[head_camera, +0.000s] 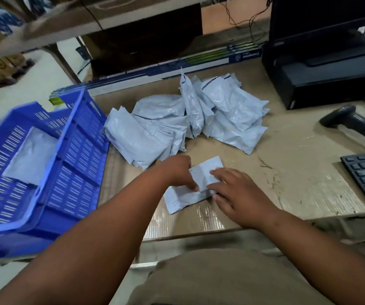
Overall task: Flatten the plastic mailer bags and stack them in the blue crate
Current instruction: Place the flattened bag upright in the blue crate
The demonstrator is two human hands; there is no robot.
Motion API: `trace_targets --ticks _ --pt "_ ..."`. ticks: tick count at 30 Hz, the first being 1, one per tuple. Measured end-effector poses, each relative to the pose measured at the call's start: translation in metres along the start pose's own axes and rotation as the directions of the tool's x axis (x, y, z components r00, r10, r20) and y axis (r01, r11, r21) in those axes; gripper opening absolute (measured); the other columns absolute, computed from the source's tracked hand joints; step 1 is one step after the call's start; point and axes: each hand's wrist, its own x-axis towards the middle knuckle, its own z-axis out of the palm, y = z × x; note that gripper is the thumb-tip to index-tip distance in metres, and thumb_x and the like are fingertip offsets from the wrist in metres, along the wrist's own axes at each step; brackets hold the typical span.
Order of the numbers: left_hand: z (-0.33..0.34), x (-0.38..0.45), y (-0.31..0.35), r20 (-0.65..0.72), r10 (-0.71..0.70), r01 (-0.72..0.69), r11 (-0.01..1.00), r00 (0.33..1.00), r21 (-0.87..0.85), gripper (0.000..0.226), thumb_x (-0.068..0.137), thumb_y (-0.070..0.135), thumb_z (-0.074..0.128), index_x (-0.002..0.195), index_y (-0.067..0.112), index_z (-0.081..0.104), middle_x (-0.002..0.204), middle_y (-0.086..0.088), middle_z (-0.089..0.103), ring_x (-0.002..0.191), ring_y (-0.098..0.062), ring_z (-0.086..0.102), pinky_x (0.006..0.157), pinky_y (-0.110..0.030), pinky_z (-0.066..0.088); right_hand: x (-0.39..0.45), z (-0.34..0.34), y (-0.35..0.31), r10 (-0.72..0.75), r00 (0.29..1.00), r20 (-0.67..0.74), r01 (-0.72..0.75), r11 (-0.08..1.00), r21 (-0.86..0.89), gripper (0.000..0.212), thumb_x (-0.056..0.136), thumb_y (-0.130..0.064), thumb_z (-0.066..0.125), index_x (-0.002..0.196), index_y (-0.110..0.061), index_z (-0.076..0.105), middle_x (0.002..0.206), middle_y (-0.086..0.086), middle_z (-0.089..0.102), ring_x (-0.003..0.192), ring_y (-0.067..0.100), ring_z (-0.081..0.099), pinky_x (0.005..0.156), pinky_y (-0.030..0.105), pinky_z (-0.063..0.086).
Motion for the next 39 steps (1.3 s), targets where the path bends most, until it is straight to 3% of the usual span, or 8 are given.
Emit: trace_targets --ticks 5,8,16,21,26,29,33,39 --pt "-0.021 0.0 -0.012 0.043 0.021 -0.015 0.99 0.999 -0.138 0.05 0.079 0.056 0.085 0.083 0.012 0.064 0.083 -0.001 0.057 0.083 -0.021 0.055 0.062 -0.032 0.036 0.01 -0.006 -0.022 -0.094 0.994 -0.047 0.095 0.995 0.025 0.026 0.102 -0.035 0.055 0.122 -0.033 0.071 0.139 -0.005 0.06 0.132 0.022 0.053 0.102 0.044 0.047" --pt "-0.042 -0.012 -0.022 0.051 0.014 -0.005 0.984 0.999 -0.179 0.046 0.089 0.053 0.078 0.092 0.008 0.071 0.087 -0.001 0.061 0.083 -0.017 0.054 0.061 -0.027 0.035 0.033 -0.017 -0.045 -0.157 0.987 -0.04 0.158 0.987 0.021 0.026 0.102 -0.039 0.054 0.121 -0.036 0.071 0.134 -0.009 0.062 0.127 0.018 0.055 0.101 0.041 0.044" --pt "-0.139 -0.077 -0.1 -0.155 -0.154 0.135 0.983 0.976 -0.128 0.045 0.09 0.045 0.078 0.066 0.017 0.053 0.071 0.001 0.048 0.073 -0.017 0.046 0.055 -0.028 0.029 0.131 -0.034 -0.122 -0.267 0.953 -0.142 0.275 0.961 0.038 0.025 0.101 -0.039 0.057 0.121 -0.036 0.071 0.136 -0.007 0.059 0.13 0.019 0.052 0.099 0.042 0.044" --pt "-0.198 -0.125 -0.175 -0.314 -0.279 0.253 0.96 0.907 -0.124 0.034 0.091 0.042 0.077 0.105 0.011 0.078 0.096 -0.008 0.07 0.094 -0.027 0.065 0.072 -0.031 0.045 0.215 -0.031 -0.189 -0.333 0.933 -0.14 0.338 0.941 0.016 0.029 0.099 -0.039 0.057 0.125 -0.034 0.068 0.138 -0.009 0.057 0.129 0.022 0.051 0.102 0.045 0.045" --pt "-0.227 -0.156 -0.262 -0.393 -0.386 0.377 0.92 0.835 -0.105 0.039 0.091 0.039 0.076 0.107 0.003 0.076 0.106 -0.02 0.072 0.101 -0.036 0.068 0.084 -0.039 0.053 0.291 -0.015 -0.258 -0.332 0.942 -0.04 0.332 0.943 -0.001 0.044 0.094 -0.048 0.042 0.127 -0.035 0.068 0.128 -0.01 0.06 0.121 0.024 0.056 0.098 0.044 0.047" --pt "-0.223 -0.157 -0.318 -0.386 -0.446 0.444 0.891 0.808 -0.099 0.033 0.089 0.036 0.076 0.095 0.004 0.075 0.092 -0.018 0.074 0.091 -0.036 0.071 0.08 -0.04 0.057 0.324 0.005 -0.292 -0.311 0.948 0.059 0.314 0.948 -0.046 0.04 0.097 -0.048 0.045 0.128 -0.034 0.067 0.125 -0.008 0.061 0.119 0.024 0.056 0.097 0.046 0.047" --pt "-0.194 -0.138 -0.385 -0.359 -0.534 0.556 0.83 0.765 -0.05 0.041 0.089 0.047 0.072 0.068 0.015 0.059 0.067 -0.003 0.06 0.062 -0.022 0.057 0.062 -0.031 0.041 0.356 0.038 -0.323 -0.246 0.945 0.216 0.271 0.958 -0.094 0.04 0.103 -0.051 0.049 0.136 -0.032 0.063 0.136 -0.004 0.059 0.13 0.027 0.051 0.115 0.05 0.034" --pt "-0.131 -0.098 -0.463 -0.305 -0.556 0.546 0.828 0.773 -0.128 0.021 0.083 0.029 0.076 0.084 0.014 0.062 0.087 -0.005 0.063 0.081 -0.027 0.058 0.066 -0.033 0.042 0.373 0.076 -0.34 -0.055 0.94 0.336 0.129 0.971 -0.203 0.05 0.098 -0.064 0.043 0.134 -0.037 0.065 0.137 -0.006 0.062 0.137 0.025 0.046 0.127 0.063 -0.004"
